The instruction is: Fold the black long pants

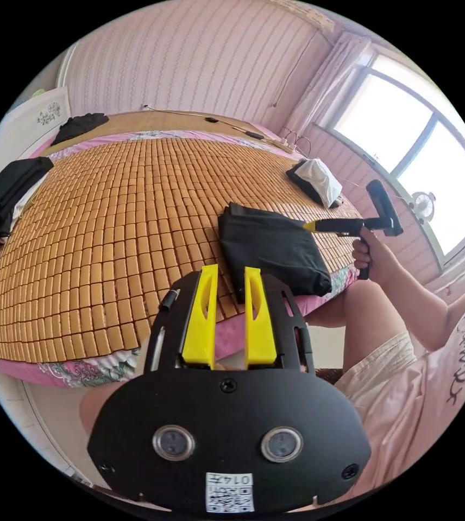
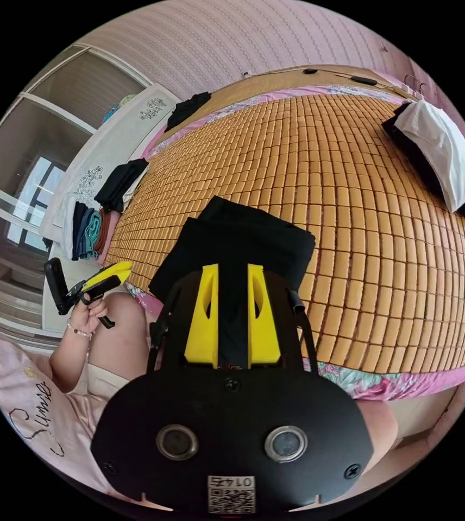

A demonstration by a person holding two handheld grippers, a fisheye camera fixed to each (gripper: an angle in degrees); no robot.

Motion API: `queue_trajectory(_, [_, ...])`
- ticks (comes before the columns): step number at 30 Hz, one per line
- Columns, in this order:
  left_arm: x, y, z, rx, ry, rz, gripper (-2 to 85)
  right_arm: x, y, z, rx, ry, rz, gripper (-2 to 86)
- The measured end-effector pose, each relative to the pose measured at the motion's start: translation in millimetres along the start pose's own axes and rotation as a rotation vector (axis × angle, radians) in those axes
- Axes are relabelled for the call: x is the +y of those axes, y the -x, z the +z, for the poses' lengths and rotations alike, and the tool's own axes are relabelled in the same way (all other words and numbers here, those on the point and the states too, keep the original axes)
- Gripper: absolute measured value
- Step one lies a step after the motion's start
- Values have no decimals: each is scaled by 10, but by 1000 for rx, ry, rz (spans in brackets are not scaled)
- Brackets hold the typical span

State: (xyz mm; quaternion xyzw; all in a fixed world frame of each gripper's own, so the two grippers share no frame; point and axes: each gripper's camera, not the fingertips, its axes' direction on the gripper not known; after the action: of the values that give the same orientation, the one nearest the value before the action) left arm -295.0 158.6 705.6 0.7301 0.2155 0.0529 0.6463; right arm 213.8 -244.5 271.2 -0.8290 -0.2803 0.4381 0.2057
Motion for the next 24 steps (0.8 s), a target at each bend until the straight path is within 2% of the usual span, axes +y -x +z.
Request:
queue_trajectory(3, [-194,235,265,135,-3,-69,111,255,-192,-57,102,-18,82,101])
queue_trajectory(6, [-391,423,588,191,74,-96,120,453,-343,21,18,-14,163,110])
queue_trajectory(11, [-575,570,824,180,135,-83,130,516,-299,309,-1,-28,195,130])
queue_trajectory(16, [-674,610,1050,156,215,-60,114,353,-230,654,-73,-77,214,86])
queue_trajectory(20, [-609,632,982,87,201,-42,73,222,-112,847,-144,-41,205,49])
queue_trajectory(22, [-527,749,908,146,164,-87,48,154,34,826,-191,-51,173,39])
queue_trajectory(24, [-445,851,842,176,141,-144,44,-63,487,719,-220,-64,37,33])
